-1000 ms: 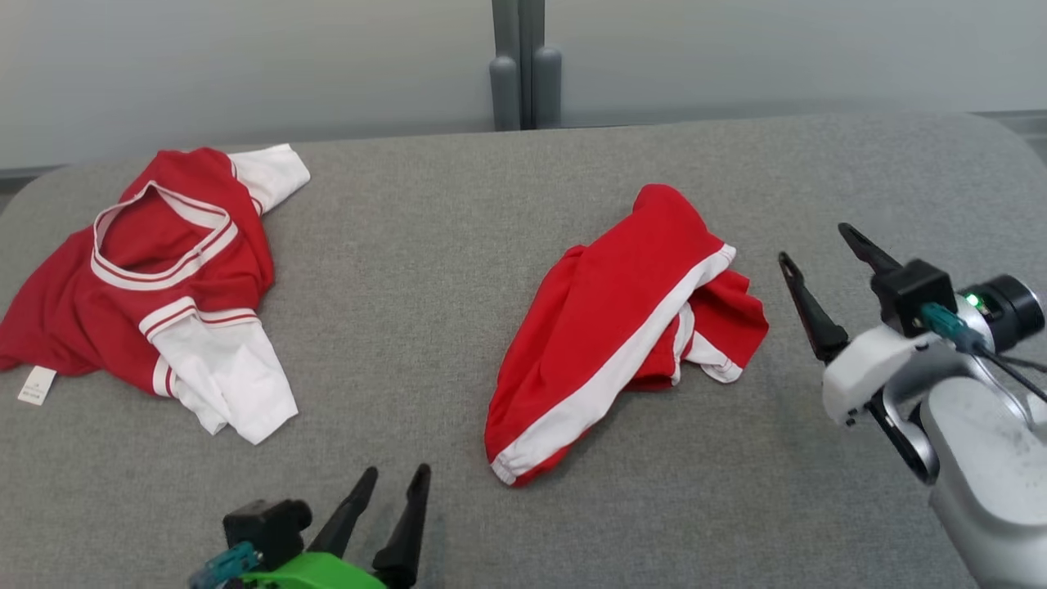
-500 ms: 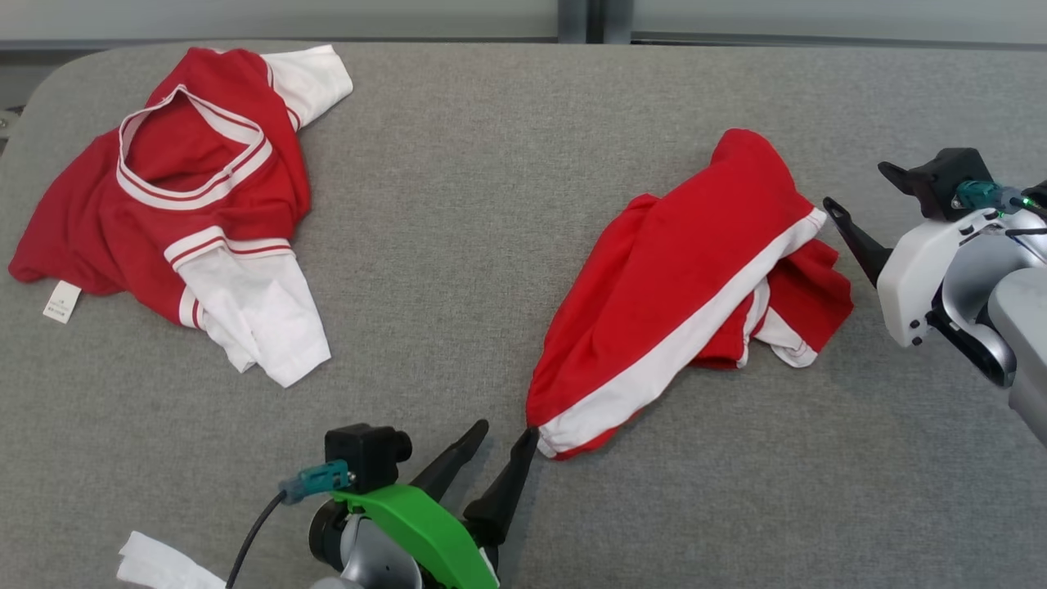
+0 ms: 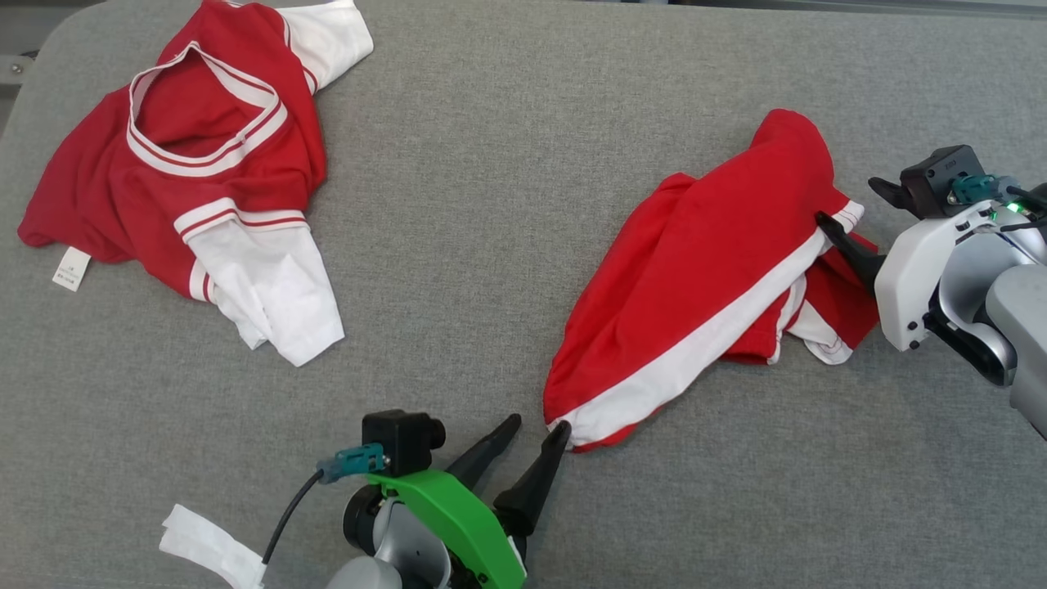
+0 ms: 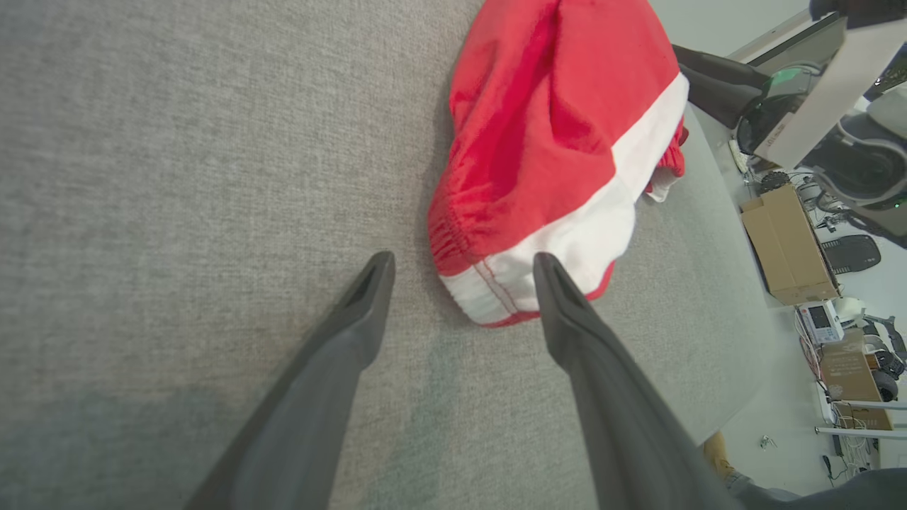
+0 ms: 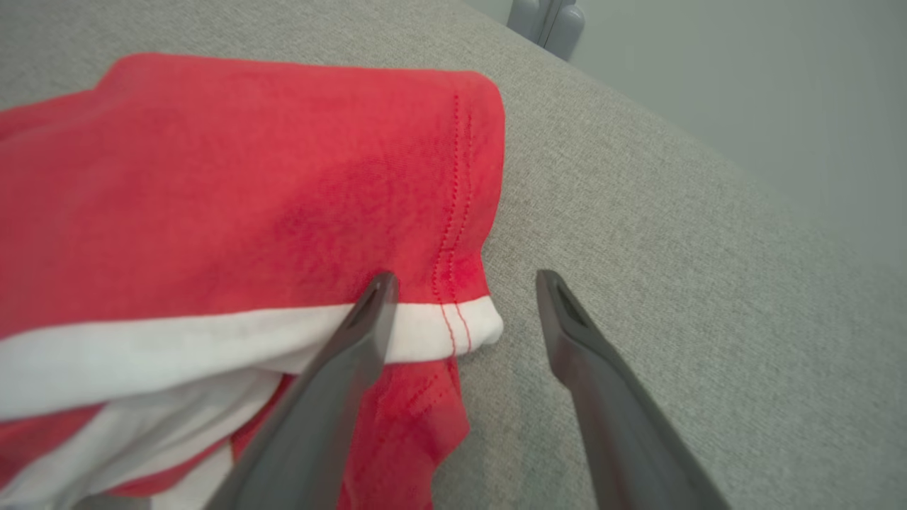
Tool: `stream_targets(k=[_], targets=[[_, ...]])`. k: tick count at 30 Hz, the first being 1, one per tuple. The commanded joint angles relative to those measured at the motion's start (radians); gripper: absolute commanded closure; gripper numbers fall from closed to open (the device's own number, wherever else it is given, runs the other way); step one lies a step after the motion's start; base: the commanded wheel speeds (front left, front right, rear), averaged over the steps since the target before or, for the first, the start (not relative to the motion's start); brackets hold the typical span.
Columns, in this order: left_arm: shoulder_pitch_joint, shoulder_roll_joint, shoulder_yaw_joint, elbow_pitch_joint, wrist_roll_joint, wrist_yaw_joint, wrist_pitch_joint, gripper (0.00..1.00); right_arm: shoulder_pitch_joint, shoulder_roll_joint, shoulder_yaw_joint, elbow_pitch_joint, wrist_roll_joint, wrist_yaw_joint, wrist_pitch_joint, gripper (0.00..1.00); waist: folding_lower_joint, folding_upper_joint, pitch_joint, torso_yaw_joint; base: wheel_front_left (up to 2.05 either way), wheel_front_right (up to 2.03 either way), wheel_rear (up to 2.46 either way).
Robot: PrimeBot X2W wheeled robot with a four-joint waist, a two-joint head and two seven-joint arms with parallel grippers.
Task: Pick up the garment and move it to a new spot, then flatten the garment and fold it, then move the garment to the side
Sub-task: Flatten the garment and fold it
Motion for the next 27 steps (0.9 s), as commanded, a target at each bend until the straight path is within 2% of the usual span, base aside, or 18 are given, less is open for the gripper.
stream_targets(k=[1, 11, 27], targets=[[-0.019, -0.001, -0.006, 0.009, -0.012, -0.004, -0.010, 0.00, -0.013, -0.004, 0.014, 0.008, 0.018, -0.002, -0.011, 0.00, 0.0000, 0.0000, -0.001, -0.002, 0.00, 0.00, 0.00], [-0.040, 0.012, -0.070, 0.020, -0.063, -0.004, -0.026, 0.00, -0.036, -0.014, 0.076, 0.030, 0.070, -0.002, -0.042, 0.00, 0.0000, 0.0000, -0.002, -0.021, 0.00, 0.00, 0.00], [-0.045, 0.026, -0.094, 0.056, -0.089, 0.003, -0.015, 0.00, -0.057, -0.015, 0.147, 0.051, 0.110, -0.002, -0.077, 0.00, 0.0000, 0.0000, -0.010, -0.049, 0.00, 0.00, 0.00]])
